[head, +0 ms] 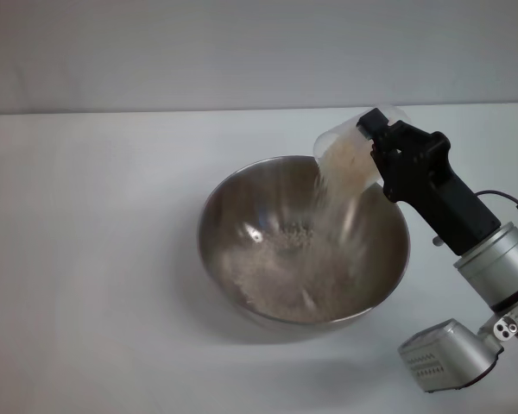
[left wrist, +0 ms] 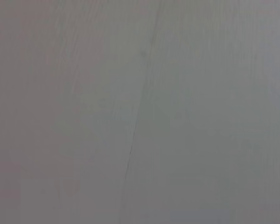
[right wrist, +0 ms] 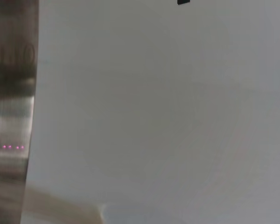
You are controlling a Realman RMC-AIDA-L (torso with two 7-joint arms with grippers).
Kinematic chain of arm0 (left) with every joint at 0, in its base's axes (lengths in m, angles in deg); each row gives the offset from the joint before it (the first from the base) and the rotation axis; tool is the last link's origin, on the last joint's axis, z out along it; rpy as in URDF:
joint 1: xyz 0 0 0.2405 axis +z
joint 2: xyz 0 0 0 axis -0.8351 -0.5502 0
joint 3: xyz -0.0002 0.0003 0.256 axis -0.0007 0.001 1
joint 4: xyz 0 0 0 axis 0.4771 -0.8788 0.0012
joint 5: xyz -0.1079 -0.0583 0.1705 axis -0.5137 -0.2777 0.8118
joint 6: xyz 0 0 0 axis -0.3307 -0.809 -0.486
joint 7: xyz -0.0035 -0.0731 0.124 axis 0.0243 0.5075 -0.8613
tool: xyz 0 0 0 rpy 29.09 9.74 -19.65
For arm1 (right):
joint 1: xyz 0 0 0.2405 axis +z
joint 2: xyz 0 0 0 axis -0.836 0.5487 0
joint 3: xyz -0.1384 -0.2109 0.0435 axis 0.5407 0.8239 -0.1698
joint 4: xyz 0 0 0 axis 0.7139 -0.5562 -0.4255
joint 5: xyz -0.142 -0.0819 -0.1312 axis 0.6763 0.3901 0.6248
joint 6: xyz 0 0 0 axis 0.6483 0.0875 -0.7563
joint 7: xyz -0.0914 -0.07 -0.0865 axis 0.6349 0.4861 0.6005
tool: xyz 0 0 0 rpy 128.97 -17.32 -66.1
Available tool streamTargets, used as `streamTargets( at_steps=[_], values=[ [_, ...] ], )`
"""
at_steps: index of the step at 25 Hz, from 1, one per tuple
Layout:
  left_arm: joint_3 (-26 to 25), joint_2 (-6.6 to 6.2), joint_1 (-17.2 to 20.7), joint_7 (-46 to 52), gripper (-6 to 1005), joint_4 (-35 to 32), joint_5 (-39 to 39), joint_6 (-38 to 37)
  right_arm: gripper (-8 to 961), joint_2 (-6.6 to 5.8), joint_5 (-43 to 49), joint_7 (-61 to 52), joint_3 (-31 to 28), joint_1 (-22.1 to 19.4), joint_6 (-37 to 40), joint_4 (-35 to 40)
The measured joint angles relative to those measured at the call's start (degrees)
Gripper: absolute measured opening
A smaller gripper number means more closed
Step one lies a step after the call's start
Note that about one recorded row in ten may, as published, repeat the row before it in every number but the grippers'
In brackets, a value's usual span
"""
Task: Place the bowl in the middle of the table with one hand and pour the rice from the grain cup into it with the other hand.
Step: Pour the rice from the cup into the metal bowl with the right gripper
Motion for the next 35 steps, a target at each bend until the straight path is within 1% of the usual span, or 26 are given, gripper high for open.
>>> streamTargets(
  at_steps=[35],
  values=[
    [-0.01,0.14,0.04,1.67,763,-0.14,-0.21,0.01,11,-0.16,6.31,4.7,0.69,1.73,-0.01,6.77]
  ],
)
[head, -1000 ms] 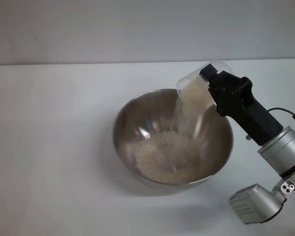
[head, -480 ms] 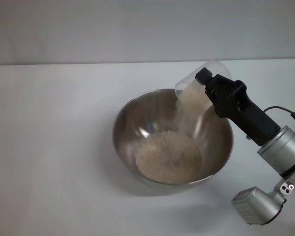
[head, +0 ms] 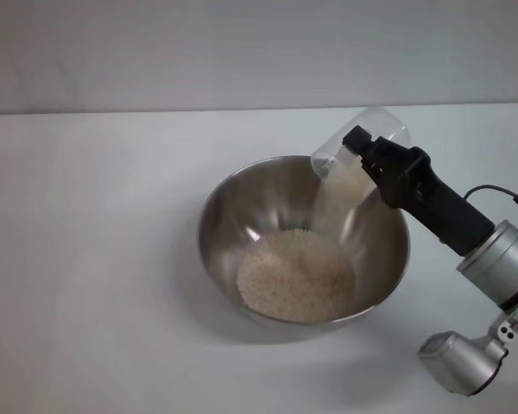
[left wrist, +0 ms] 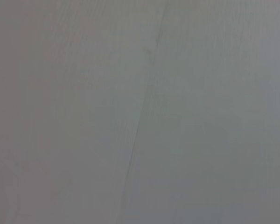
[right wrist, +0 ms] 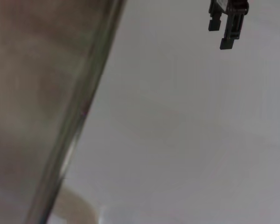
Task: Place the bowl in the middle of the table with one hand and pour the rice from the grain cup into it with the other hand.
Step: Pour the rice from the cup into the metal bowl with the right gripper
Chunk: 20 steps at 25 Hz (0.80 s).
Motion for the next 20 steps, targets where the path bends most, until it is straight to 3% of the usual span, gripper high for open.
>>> streamTargets(
  at_steps=[20],
  values=[
    [0.34,0.04,-0.43,-0.57,763,-0.51,0.31,-0.09,13,-0.1,0.03,2.78,3.0,2.52,-0.33,3.79]
  ],
)
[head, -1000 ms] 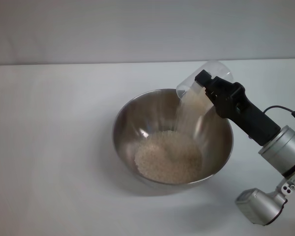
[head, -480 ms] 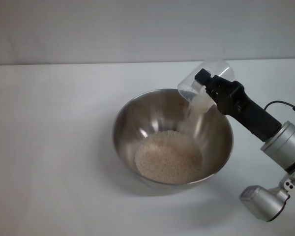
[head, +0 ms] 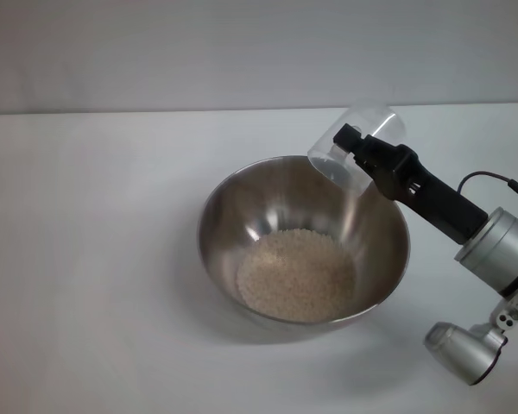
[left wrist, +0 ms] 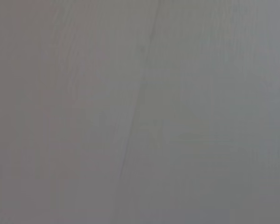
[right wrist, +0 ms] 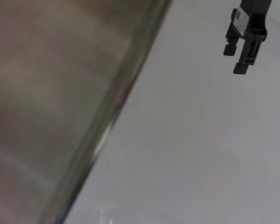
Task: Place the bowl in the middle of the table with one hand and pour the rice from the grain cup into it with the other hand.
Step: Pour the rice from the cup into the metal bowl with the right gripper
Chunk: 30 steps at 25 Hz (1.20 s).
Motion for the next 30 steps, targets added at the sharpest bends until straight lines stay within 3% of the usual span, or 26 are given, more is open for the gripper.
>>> streamTargets(
  at_steps=[30],
  values=[
    [0.02,0.23,-0.64,0.2,762,-0.24,-0.11,-0.53,13,0.13,-0.04,8.23,2.77,1.39,-1.6,-0.75]
  ],
)
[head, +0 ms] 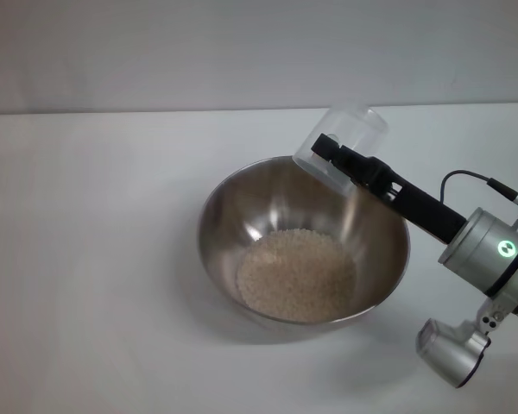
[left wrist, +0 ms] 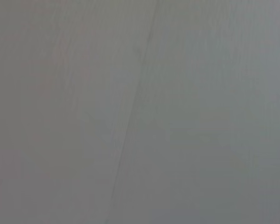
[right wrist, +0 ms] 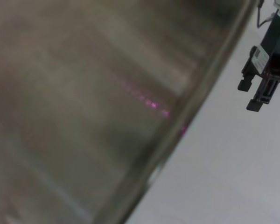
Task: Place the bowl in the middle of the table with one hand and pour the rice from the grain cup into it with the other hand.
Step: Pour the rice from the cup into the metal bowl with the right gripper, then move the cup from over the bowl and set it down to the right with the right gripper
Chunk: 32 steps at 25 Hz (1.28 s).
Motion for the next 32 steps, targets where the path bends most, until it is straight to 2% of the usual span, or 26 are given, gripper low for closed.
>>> streamTargets(
  at_steps=[7,12,18,27,32],
  values=[
    [0.02,-0.08,-0.21,-0.06,763,-0.1,0.02,0.05,11,0.02,0.0,0.35,-0.01,0.12,-0.85,-0.72],
    [0.11,-0.03,-0.32,0.15,762,-0.32,-0.03,0.16,12,-0.07,-0.44,-5.28,-1.69,-0.36,0.4,-2.39],
    [0.24,0.04,-0.34,0.23,762,-0.61,-0.11,-0.05,12,-0.04,-0.5,-16.46,-8.4,-3.65,2.35,-8.34],
    [0.35,-0.2,0.01,2.45,762,-0.66,0.1,-0.09,12,0.15,-0.55,-23.18,-14.46,-7.53,1.99,-12.78],
    [0.35,-0.24,0.11,2.47,762,-0.6,0.13,-0.2,12,0.24,-0.59,-29.68,-20.67,-9.93,2.94,-16.83]
  ],
)
